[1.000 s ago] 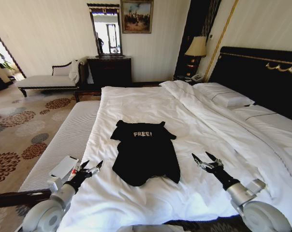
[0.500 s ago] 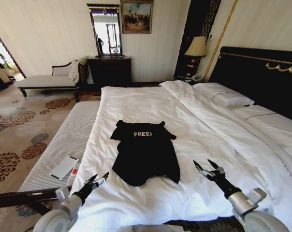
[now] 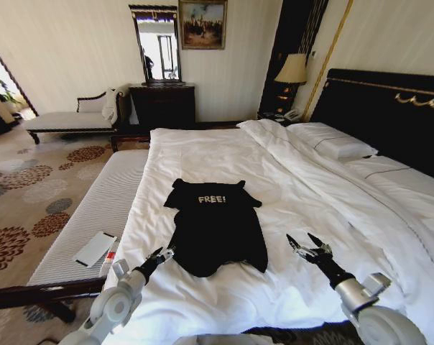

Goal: Fold the clothes on the bed.

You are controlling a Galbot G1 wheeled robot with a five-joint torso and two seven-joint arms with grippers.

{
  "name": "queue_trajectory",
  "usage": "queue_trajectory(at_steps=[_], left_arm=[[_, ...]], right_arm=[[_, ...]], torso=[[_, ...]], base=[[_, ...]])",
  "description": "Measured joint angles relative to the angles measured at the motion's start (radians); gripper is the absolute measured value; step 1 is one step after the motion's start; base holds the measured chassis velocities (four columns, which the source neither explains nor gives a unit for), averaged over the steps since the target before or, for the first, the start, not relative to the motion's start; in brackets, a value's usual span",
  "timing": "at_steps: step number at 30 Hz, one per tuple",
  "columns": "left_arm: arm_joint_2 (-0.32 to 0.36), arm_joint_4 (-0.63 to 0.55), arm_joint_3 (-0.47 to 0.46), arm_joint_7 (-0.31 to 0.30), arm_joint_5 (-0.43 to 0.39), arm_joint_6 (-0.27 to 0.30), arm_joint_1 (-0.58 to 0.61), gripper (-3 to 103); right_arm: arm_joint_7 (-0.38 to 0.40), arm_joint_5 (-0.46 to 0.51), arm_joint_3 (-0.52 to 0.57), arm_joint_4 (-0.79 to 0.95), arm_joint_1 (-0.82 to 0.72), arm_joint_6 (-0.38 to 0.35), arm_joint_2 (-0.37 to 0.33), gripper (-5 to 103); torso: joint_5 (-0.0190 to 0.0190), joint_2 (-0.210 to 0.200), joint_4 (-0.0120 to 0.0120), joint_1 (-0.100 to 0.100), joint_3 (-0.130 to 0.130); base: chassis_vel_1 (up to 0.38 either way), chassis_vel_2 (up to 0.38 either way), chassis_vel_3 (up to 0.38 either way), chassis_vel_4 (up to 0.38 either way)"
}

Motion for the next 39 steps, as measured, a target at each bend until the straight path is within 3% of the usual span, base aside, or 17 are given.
queue_trajectory(at_steps=[9, 23, 25, 32, 34, 38, 39], left_arm=[[-0.006, 0.006, 0.052, -0.011, 0.01, 0.008, -0.021, 97], [-0.001, -0.014, 0.033, 0.002, 0.037, 0.005, -0.011, 87], [-0.002, -0.014, 0.037, 0.003, 0.043, 0.003, -0.008, 82], [-0.013, 0.005, 0.044, -0.003, 0.042, 0.006, 0.016, 50], [-0.015, 0.006, 0.044, -0.005, 0.042, 0.006, 0.017, 50], [-0.026, 0.008, 0.039, -0.011, 0.039, 0.009, 0.008, 28], [-0.027, 0.008, 0.033, -0.014, 0.034, 0.011, -0.001, 28]], right_arm=[[0.01, 0.002, -0.007, -0.008, 0.016, -0.004, -0.007, 100], [0.021, 0.003, -0.009, -0.013, 0.019, -0.005, -0.006, 100], [0.022, 0.004, -0.006, -0.013, 0.017, -0.004, -0.006, 100], [0.023, 0.012, 0.013, -0.016, 0.002, 0.007, -0.003, 100], [0.023, 0.012, 0.015, -0.016, 0.0, 0.008, -0.003, 100], [0.023, 0.012, 0.019, -0.016, -0.005, 0.012, -0.002, 100], [0.023, 0.012, 0.019, -0.015, -0.005, 0.012, -0.002, 100]], torso=[[-0.0001, 0.0, 0.0, 0.0, 0.0], [-0.0001, 0.0, 0.0, 0.0, 0.0], [0.0, 0.0, 0.0, 0.0, 0.0], [0.0, 0.0, 0.0001, 0.0, 0.0], [0.0, 0.0, 0.0001, 0.0, 0.0], [-0.0001, 0.0, 0.0001, 0.0, 0.0], [-0.0001, 0.0, 0.0, 0.0, 0.0]], base=[[0.0, 0.0, 0.0, 0.0], [0.0, 0.0, 0.0, 0.0], [0.0, 0.0, 0.0, 0.0], [0.0, 0.0, 0.0, 0.0], [0.0, 0.0, 0.0, 0.0], [0.0, 0.0, 0.0, 0.0], [0.0, 0.0, 0.0, 0.0]])
